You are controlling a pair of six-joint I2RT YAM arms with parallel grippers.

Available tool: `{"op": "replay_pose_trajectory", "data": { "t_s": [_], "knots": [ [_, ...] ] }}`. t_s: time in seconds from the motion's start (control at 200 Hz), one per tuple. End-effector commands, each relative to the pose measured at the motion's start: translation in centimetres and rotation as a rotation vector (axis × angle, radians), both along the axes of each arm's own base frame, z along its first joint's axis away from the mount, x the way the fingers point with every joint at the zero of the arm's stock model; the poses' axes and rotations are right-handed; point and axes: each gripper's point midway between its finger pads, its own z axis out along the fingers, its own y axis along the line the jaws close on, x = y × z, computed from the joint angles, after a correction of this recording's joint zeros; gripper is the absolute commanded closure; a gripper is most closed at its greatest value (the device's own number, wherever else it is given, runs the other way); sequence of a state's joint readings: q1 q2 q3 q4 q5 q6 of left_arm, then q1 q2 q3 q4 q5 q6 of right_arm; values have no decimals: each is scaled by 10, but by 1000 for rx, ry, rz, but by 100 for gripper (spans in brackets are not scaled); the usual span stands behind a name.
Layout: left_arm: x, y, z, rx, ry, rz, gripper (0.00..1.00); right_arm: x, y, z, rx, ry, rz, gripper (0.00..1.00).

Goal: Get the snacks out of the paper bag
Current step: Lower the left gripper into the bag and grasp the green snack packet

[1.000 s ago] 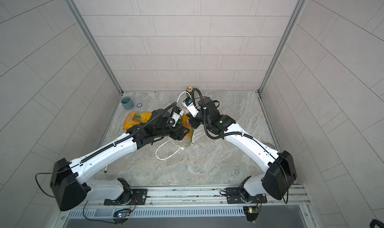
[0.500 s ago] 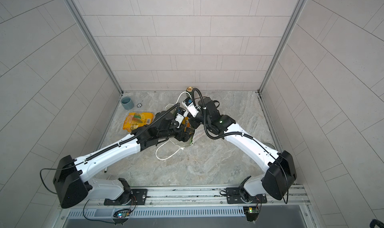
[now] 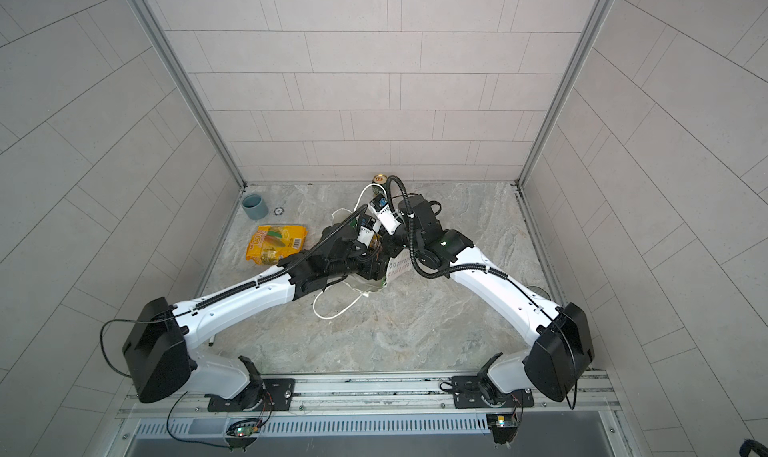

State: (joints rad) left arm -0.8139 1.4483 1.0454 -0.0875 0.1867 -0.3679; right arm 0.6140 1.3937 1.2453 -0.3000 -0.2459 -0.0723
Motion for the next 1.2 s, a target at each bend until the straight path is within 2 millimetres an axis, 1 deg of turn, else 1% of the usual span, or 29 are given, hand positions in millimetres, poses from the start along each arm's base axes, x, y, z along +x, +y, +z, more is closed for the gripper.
{"op": "replay_pose_trajectory", "data": {
  "t_s": [0.0, 0.06, 0.13, 0.22, 0.3, 0.35, 0.405, 0.45, 0.5, 0.605, 0.65, 0.826, 0.936, 1.061, 1.196],
  "knots": [
    [-13, -6, -30, 53, 51, -47, 37, -8, 6, 22, 50, -32, 28, 100],
    [-13, -4, -31, 59, 46, -39, 42, -9, 6, 21, 50, -33, 28, 100],
    [-12, -3, -33, 67, 44, -34, 55, -8, 6, 21, 51, -33, 26, 100],
    [-12, -3, -32, 68, 42, -36, 60, -8, 6, 21, 49, -35, 24, 100],
    [-12, -2, -27, 70, 31, -36, 72, -7, 5, 21, 47, -37, 20, 100],
    [-12, 0, -23, 76, 21, -37, 75, -7, 4, 20, 45, -36, 16, 100],
    [-11, 2, -18, 83, 6, -36, 84, -6, 4, 20, 43, -36, 14, 100],
    [-11, 6, -14, 95, -5, -30, 87, -6, 3, 20, 42, -38, 9, 100],
    [-10, 9, -8, 101, -23, -24, 92, -6, 2, 21, 41, -43, 4, 100],
    [-10, 18, 2, 116, -58, -5, 96, -6, 1, 21, 41, -45, -1, 100],
    [-9, 21, 4, 125, -67, -1, 100, -5, 0, 21, 41, -46, -2, 100],
    [-10, 30, 14, 154, -92, 4, 100, -4, -1, 19, 40, -44, -7, 100],
    [-11, 33, 20, 156, -109, -3, 100, -3, -2, 21, 43, -49, -13, 100],
    [-15, 37, 32, 157, -134, -18, 100, -2, -6, 23, 49, -50, -31, 100],
    [-22, 40, 52, 139, -156, -47, 100, 0, -9, 25, 50, -54, -50, 100]
  ]
}}
